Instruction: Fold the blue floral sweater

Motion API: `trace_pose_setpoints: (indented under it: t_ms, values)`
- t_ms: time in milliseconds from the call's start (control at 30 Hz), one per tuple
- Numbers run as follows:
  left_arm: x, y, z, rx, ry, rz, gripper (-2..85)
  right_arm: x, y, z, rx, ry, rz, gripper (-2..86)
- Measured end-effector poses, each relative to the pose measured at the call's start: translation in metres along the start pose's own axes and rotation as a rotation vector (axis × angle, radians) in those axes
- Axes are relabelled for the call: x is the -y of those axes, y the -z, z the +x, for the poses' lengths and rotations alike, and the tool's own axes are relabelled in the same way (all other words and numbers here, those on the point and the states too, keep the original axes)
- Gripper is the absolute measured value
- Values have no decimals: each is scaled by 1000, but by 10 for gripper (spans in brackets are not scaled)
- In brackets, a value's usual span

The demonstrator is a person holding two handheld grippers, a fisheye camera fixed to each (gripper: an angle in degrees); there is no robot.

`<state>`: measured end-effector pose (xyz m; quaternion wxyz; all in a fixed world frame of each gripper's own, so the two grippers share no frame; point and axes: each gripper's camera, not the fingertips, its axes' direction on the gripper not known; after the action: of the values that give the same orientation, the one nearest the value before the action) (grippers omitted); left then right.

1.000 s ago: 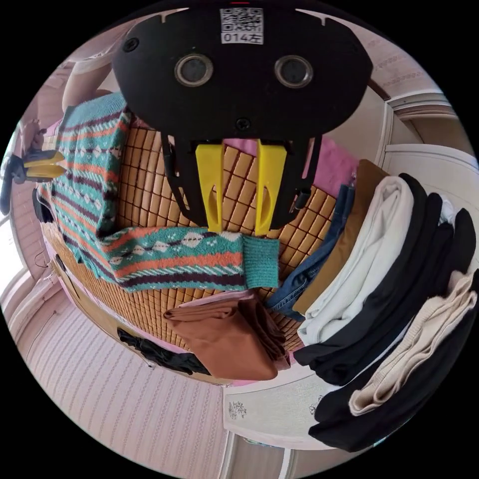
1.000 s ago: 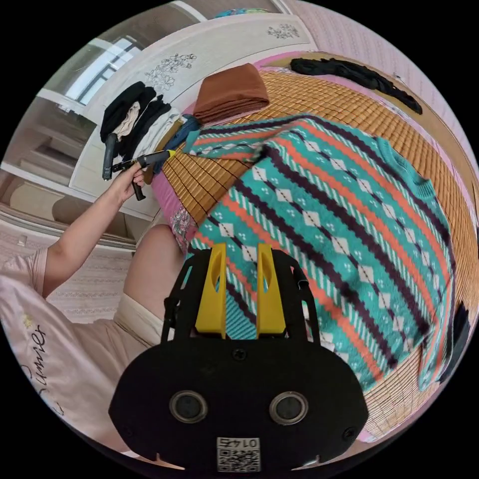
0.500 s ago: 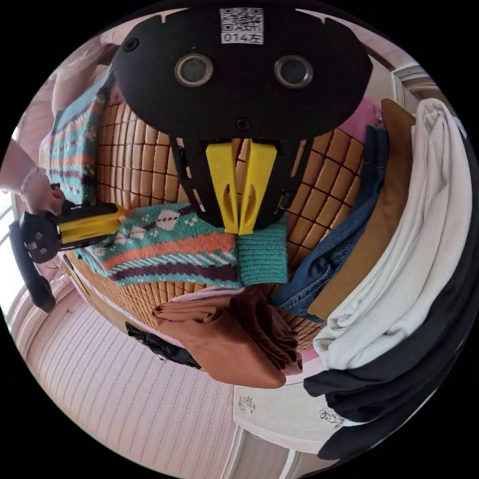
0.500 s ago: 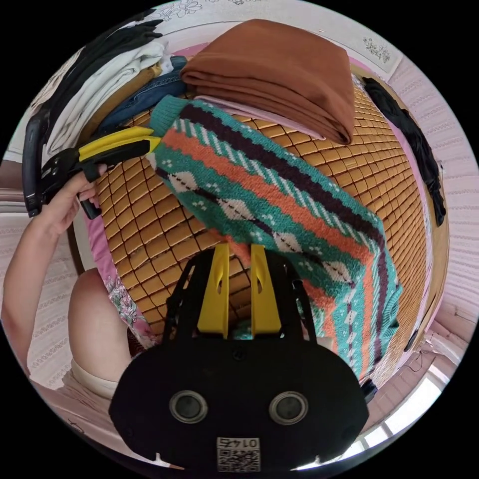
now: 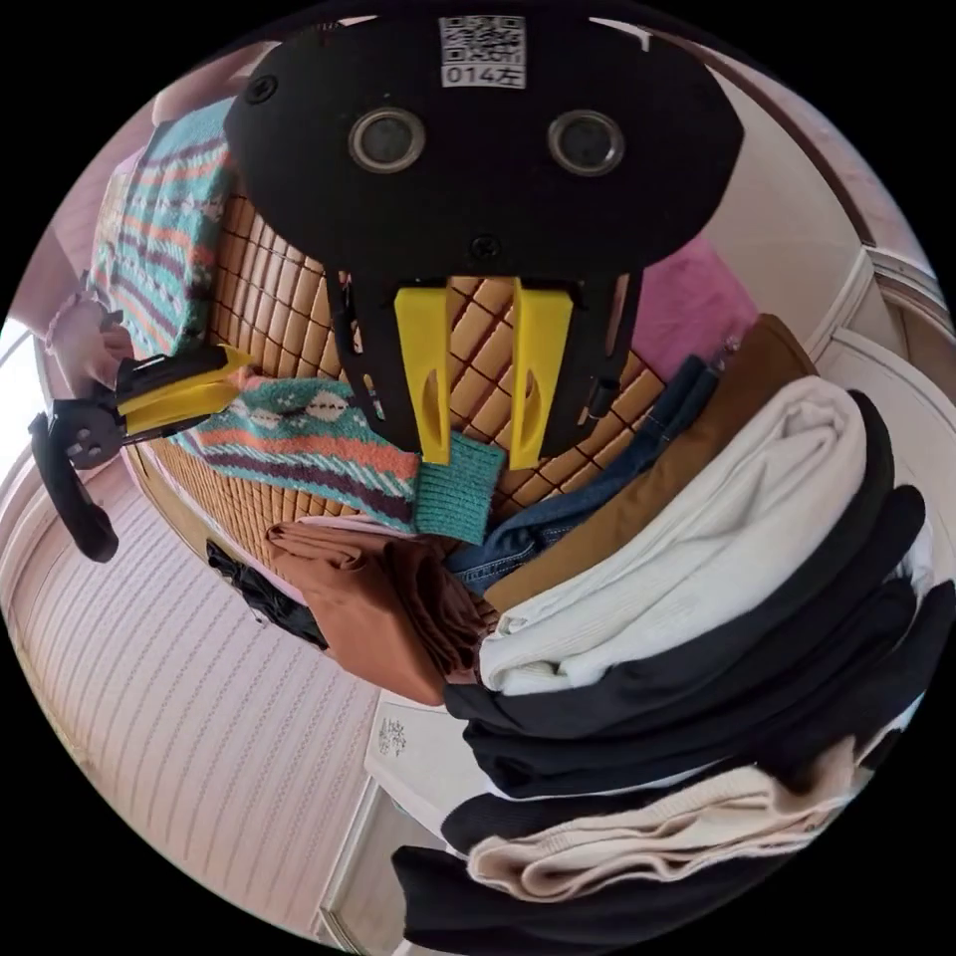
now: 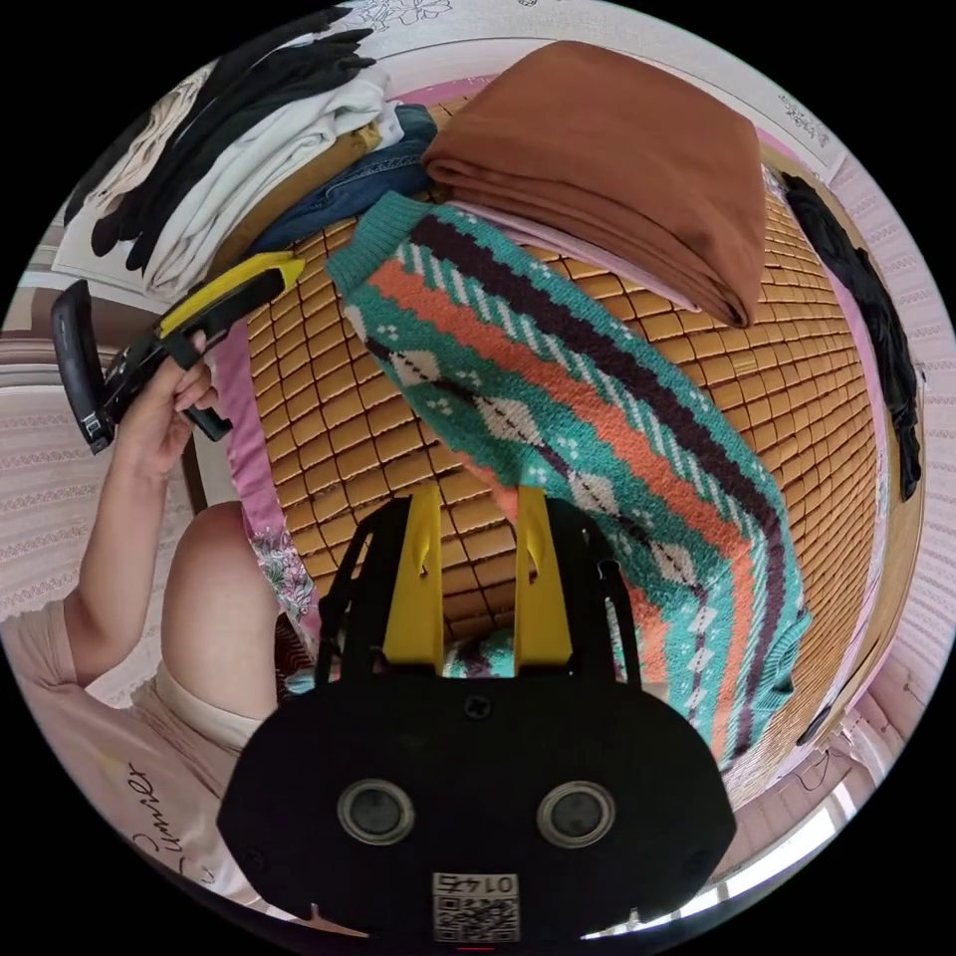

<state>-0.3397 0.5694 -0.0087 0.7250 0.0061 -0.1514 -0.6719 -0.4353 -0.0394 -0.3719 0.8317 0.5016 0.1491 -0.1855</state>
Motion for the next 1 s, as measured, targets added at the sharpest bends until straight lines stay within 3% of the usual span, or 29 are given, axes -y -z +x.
trace_pose_setpoints:
  t_ms: [167,300,400,700,1000]
  values:
    - [-6,-22,-6,-20,27,6,143,40,36,-34,12,72,117,112]
    - [-5,-31,-23,31,14,14,139,84,44,-61,-1,133,153,111]
    - [-3,-59,-38,-54,13,-89,136,127,43,-82,21,158,137,109]
    - [4,-74,-60,-64,6,-96,111,228,38,-136,-115,205,36,109]
    - [12,-84,-77,-105,23,-102,99,267,7,-146,-198,89,-101,168]
